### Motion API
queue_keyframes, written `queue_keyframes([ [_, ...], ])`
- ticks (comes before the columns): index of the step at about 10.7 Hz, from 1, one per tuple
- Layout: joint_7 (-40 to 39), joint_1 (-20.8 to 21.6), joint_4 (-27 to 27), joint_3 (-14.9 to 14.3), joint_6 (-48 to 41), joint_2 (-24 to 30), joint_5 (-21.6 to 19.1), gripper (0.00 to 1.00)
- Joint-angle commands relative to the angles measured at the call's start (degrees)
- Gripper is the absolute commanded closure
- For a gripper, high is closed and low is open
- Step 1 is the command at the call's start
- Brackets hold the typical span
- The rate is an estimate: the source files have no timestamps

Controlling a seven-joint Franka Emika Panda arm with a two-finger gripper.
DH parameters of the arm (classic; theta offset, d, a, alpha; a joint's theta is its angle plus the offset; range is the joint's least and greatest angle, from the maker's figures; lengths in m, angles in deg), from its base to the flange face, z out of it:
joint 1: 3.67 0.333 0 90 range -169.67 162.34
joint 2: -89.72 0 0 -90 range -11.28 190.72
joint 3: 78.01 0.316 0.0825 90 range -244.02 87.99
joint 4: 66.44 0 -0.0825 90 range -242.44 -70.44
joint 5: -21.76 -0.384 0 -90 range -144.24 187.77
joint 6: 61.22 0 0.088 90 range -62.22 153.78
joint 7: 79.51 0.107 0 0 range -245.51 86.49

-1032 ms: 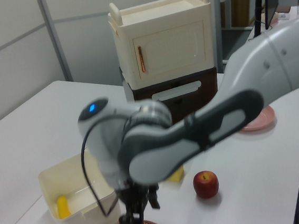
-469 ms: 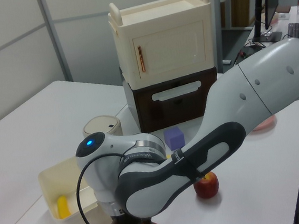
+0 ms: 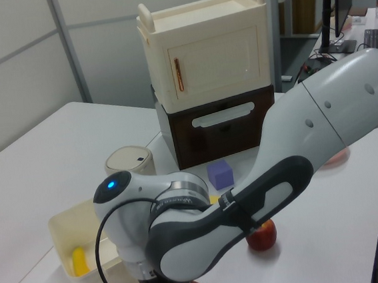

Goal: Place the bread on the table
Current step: 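Move the open gripper over the wicker basket above the bread rolls, then lower the gripper and close it on the striped bread roll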

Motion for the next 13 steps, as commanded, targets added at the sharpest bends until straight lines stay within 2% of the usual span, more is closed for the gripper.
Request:
queue_keyframes([
  [1, 1.31, 0.05, -1.49, -0.03, 1.86, -0.16, 0.65, 0.21],
  [3, 1.22, -0.31, -1.49, -0.11, 1.95, -0.16, 0.73, 0.54],
  [5, 1.22, -0.57, -1.23, -0.38, 0.99, 0.88, 0.74, 0.69],
  [9, 0.78, -2.23, -0.62, -0.82, -6.65, 7.47, 0.74, 0.68],
  [13, -4.47, -11.7, -0.61, -0.82, -8.42, 11.25, 0.74, 0.65],
])
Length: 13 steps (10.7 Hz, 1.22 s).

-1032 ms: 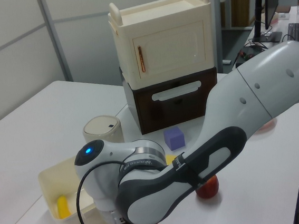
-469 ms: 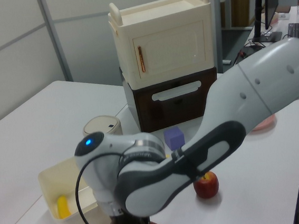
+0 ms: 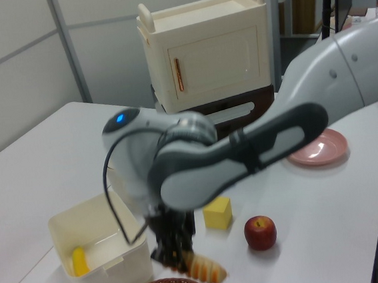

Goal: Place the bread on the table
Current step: 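Lift the striped bread roll out of the basket toward the apple, then lower the bread roll onto the table and open the gripper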

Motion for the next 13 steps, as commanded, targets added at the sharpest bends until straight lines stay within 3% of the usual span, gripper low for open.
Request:
queue_keyframes([
  [1, -6.75, -8.29, -1.06, 0.06, -1.16, 3.86, 0.56, 0.64],
  [4, -12.82, -17.35, -1.06, -0.03, -1.51, 5.27, 0.47, 0.53],
  [6, -16.34, -22.45, -1.06, -0.21, -3.79, 7.02, 0.56, 0.36],
  [7, -18.45, -24.65, -1.06, -0.21, -5.36, 8.43, 0.56, 0.23],
  [8, -20.47, -26.49, -0.97, -0.03, -7.12, 9.74, 0.56, 0.0],
  [13, -24.16, -32.31, 1.48, 0.06, -7.5, 13.01, 1.35, 0.0],
])
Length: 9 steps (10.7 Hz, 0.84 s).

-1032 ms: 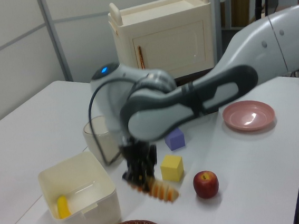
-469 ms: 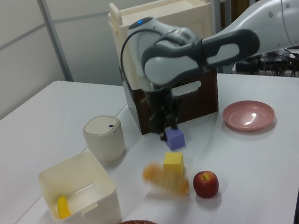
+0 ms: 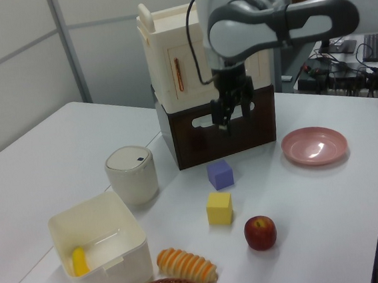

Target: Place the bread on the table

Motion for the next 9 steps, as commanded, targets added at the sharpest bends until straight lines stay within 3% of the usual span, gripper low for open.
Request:
queue_keyframes([
  [1, -4.94, -1.3, 1.37, 0.54, -0.79, 0.91, 0.64, 0.0],
  [9, 5.58, 2.12, 3.92, 1.06, -0.97, -0.06, 2.83, 0.0],
])
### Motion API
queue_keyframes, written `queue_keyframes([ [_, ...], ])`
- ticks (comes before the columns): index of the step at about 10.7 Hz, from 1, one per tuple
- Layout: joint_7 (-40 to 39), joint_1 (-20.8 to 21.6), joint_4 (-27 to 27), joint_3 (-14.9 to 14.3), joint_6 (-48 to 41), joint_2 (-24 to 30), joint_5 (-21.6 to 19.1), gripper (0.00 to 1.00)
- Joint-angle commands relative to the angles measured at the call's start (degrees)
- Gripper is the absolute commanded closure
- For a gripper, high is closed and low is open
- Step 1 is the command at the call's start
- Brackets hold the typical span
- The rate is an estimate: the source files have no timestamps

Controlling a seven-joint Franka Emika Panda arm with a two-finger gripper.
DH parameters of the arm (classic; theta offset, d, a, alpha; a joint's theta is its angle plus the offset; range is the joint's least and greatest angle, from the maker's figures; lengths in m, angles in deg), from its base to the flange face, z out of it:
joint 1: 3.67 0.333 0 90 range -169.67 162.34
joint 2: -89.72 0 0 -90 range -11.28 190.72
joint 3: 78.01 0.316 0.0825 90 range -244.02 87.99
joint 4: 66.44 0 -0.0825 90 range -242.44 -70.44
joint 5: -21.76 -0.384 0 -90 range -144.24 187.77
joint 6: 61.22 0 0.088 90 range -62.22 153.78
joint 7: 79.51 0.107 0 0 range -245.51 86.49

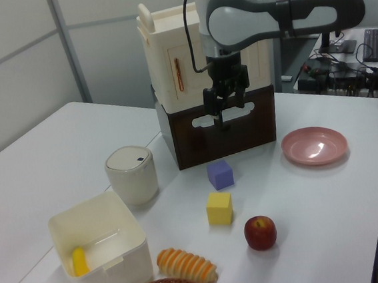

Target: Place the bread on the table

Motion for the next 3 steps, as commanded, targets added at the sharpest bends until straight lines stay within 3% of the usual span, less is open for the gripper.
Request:
queue_keyframes([
  [1, 2.63, 1.25, 1.14, 0.0, -1.15, -0.2, 2.07, 0.0],
  [3, 2.54, 1.42, 1.14, 0.0, -1.32, -0.11, 1.9, 0.0],
])
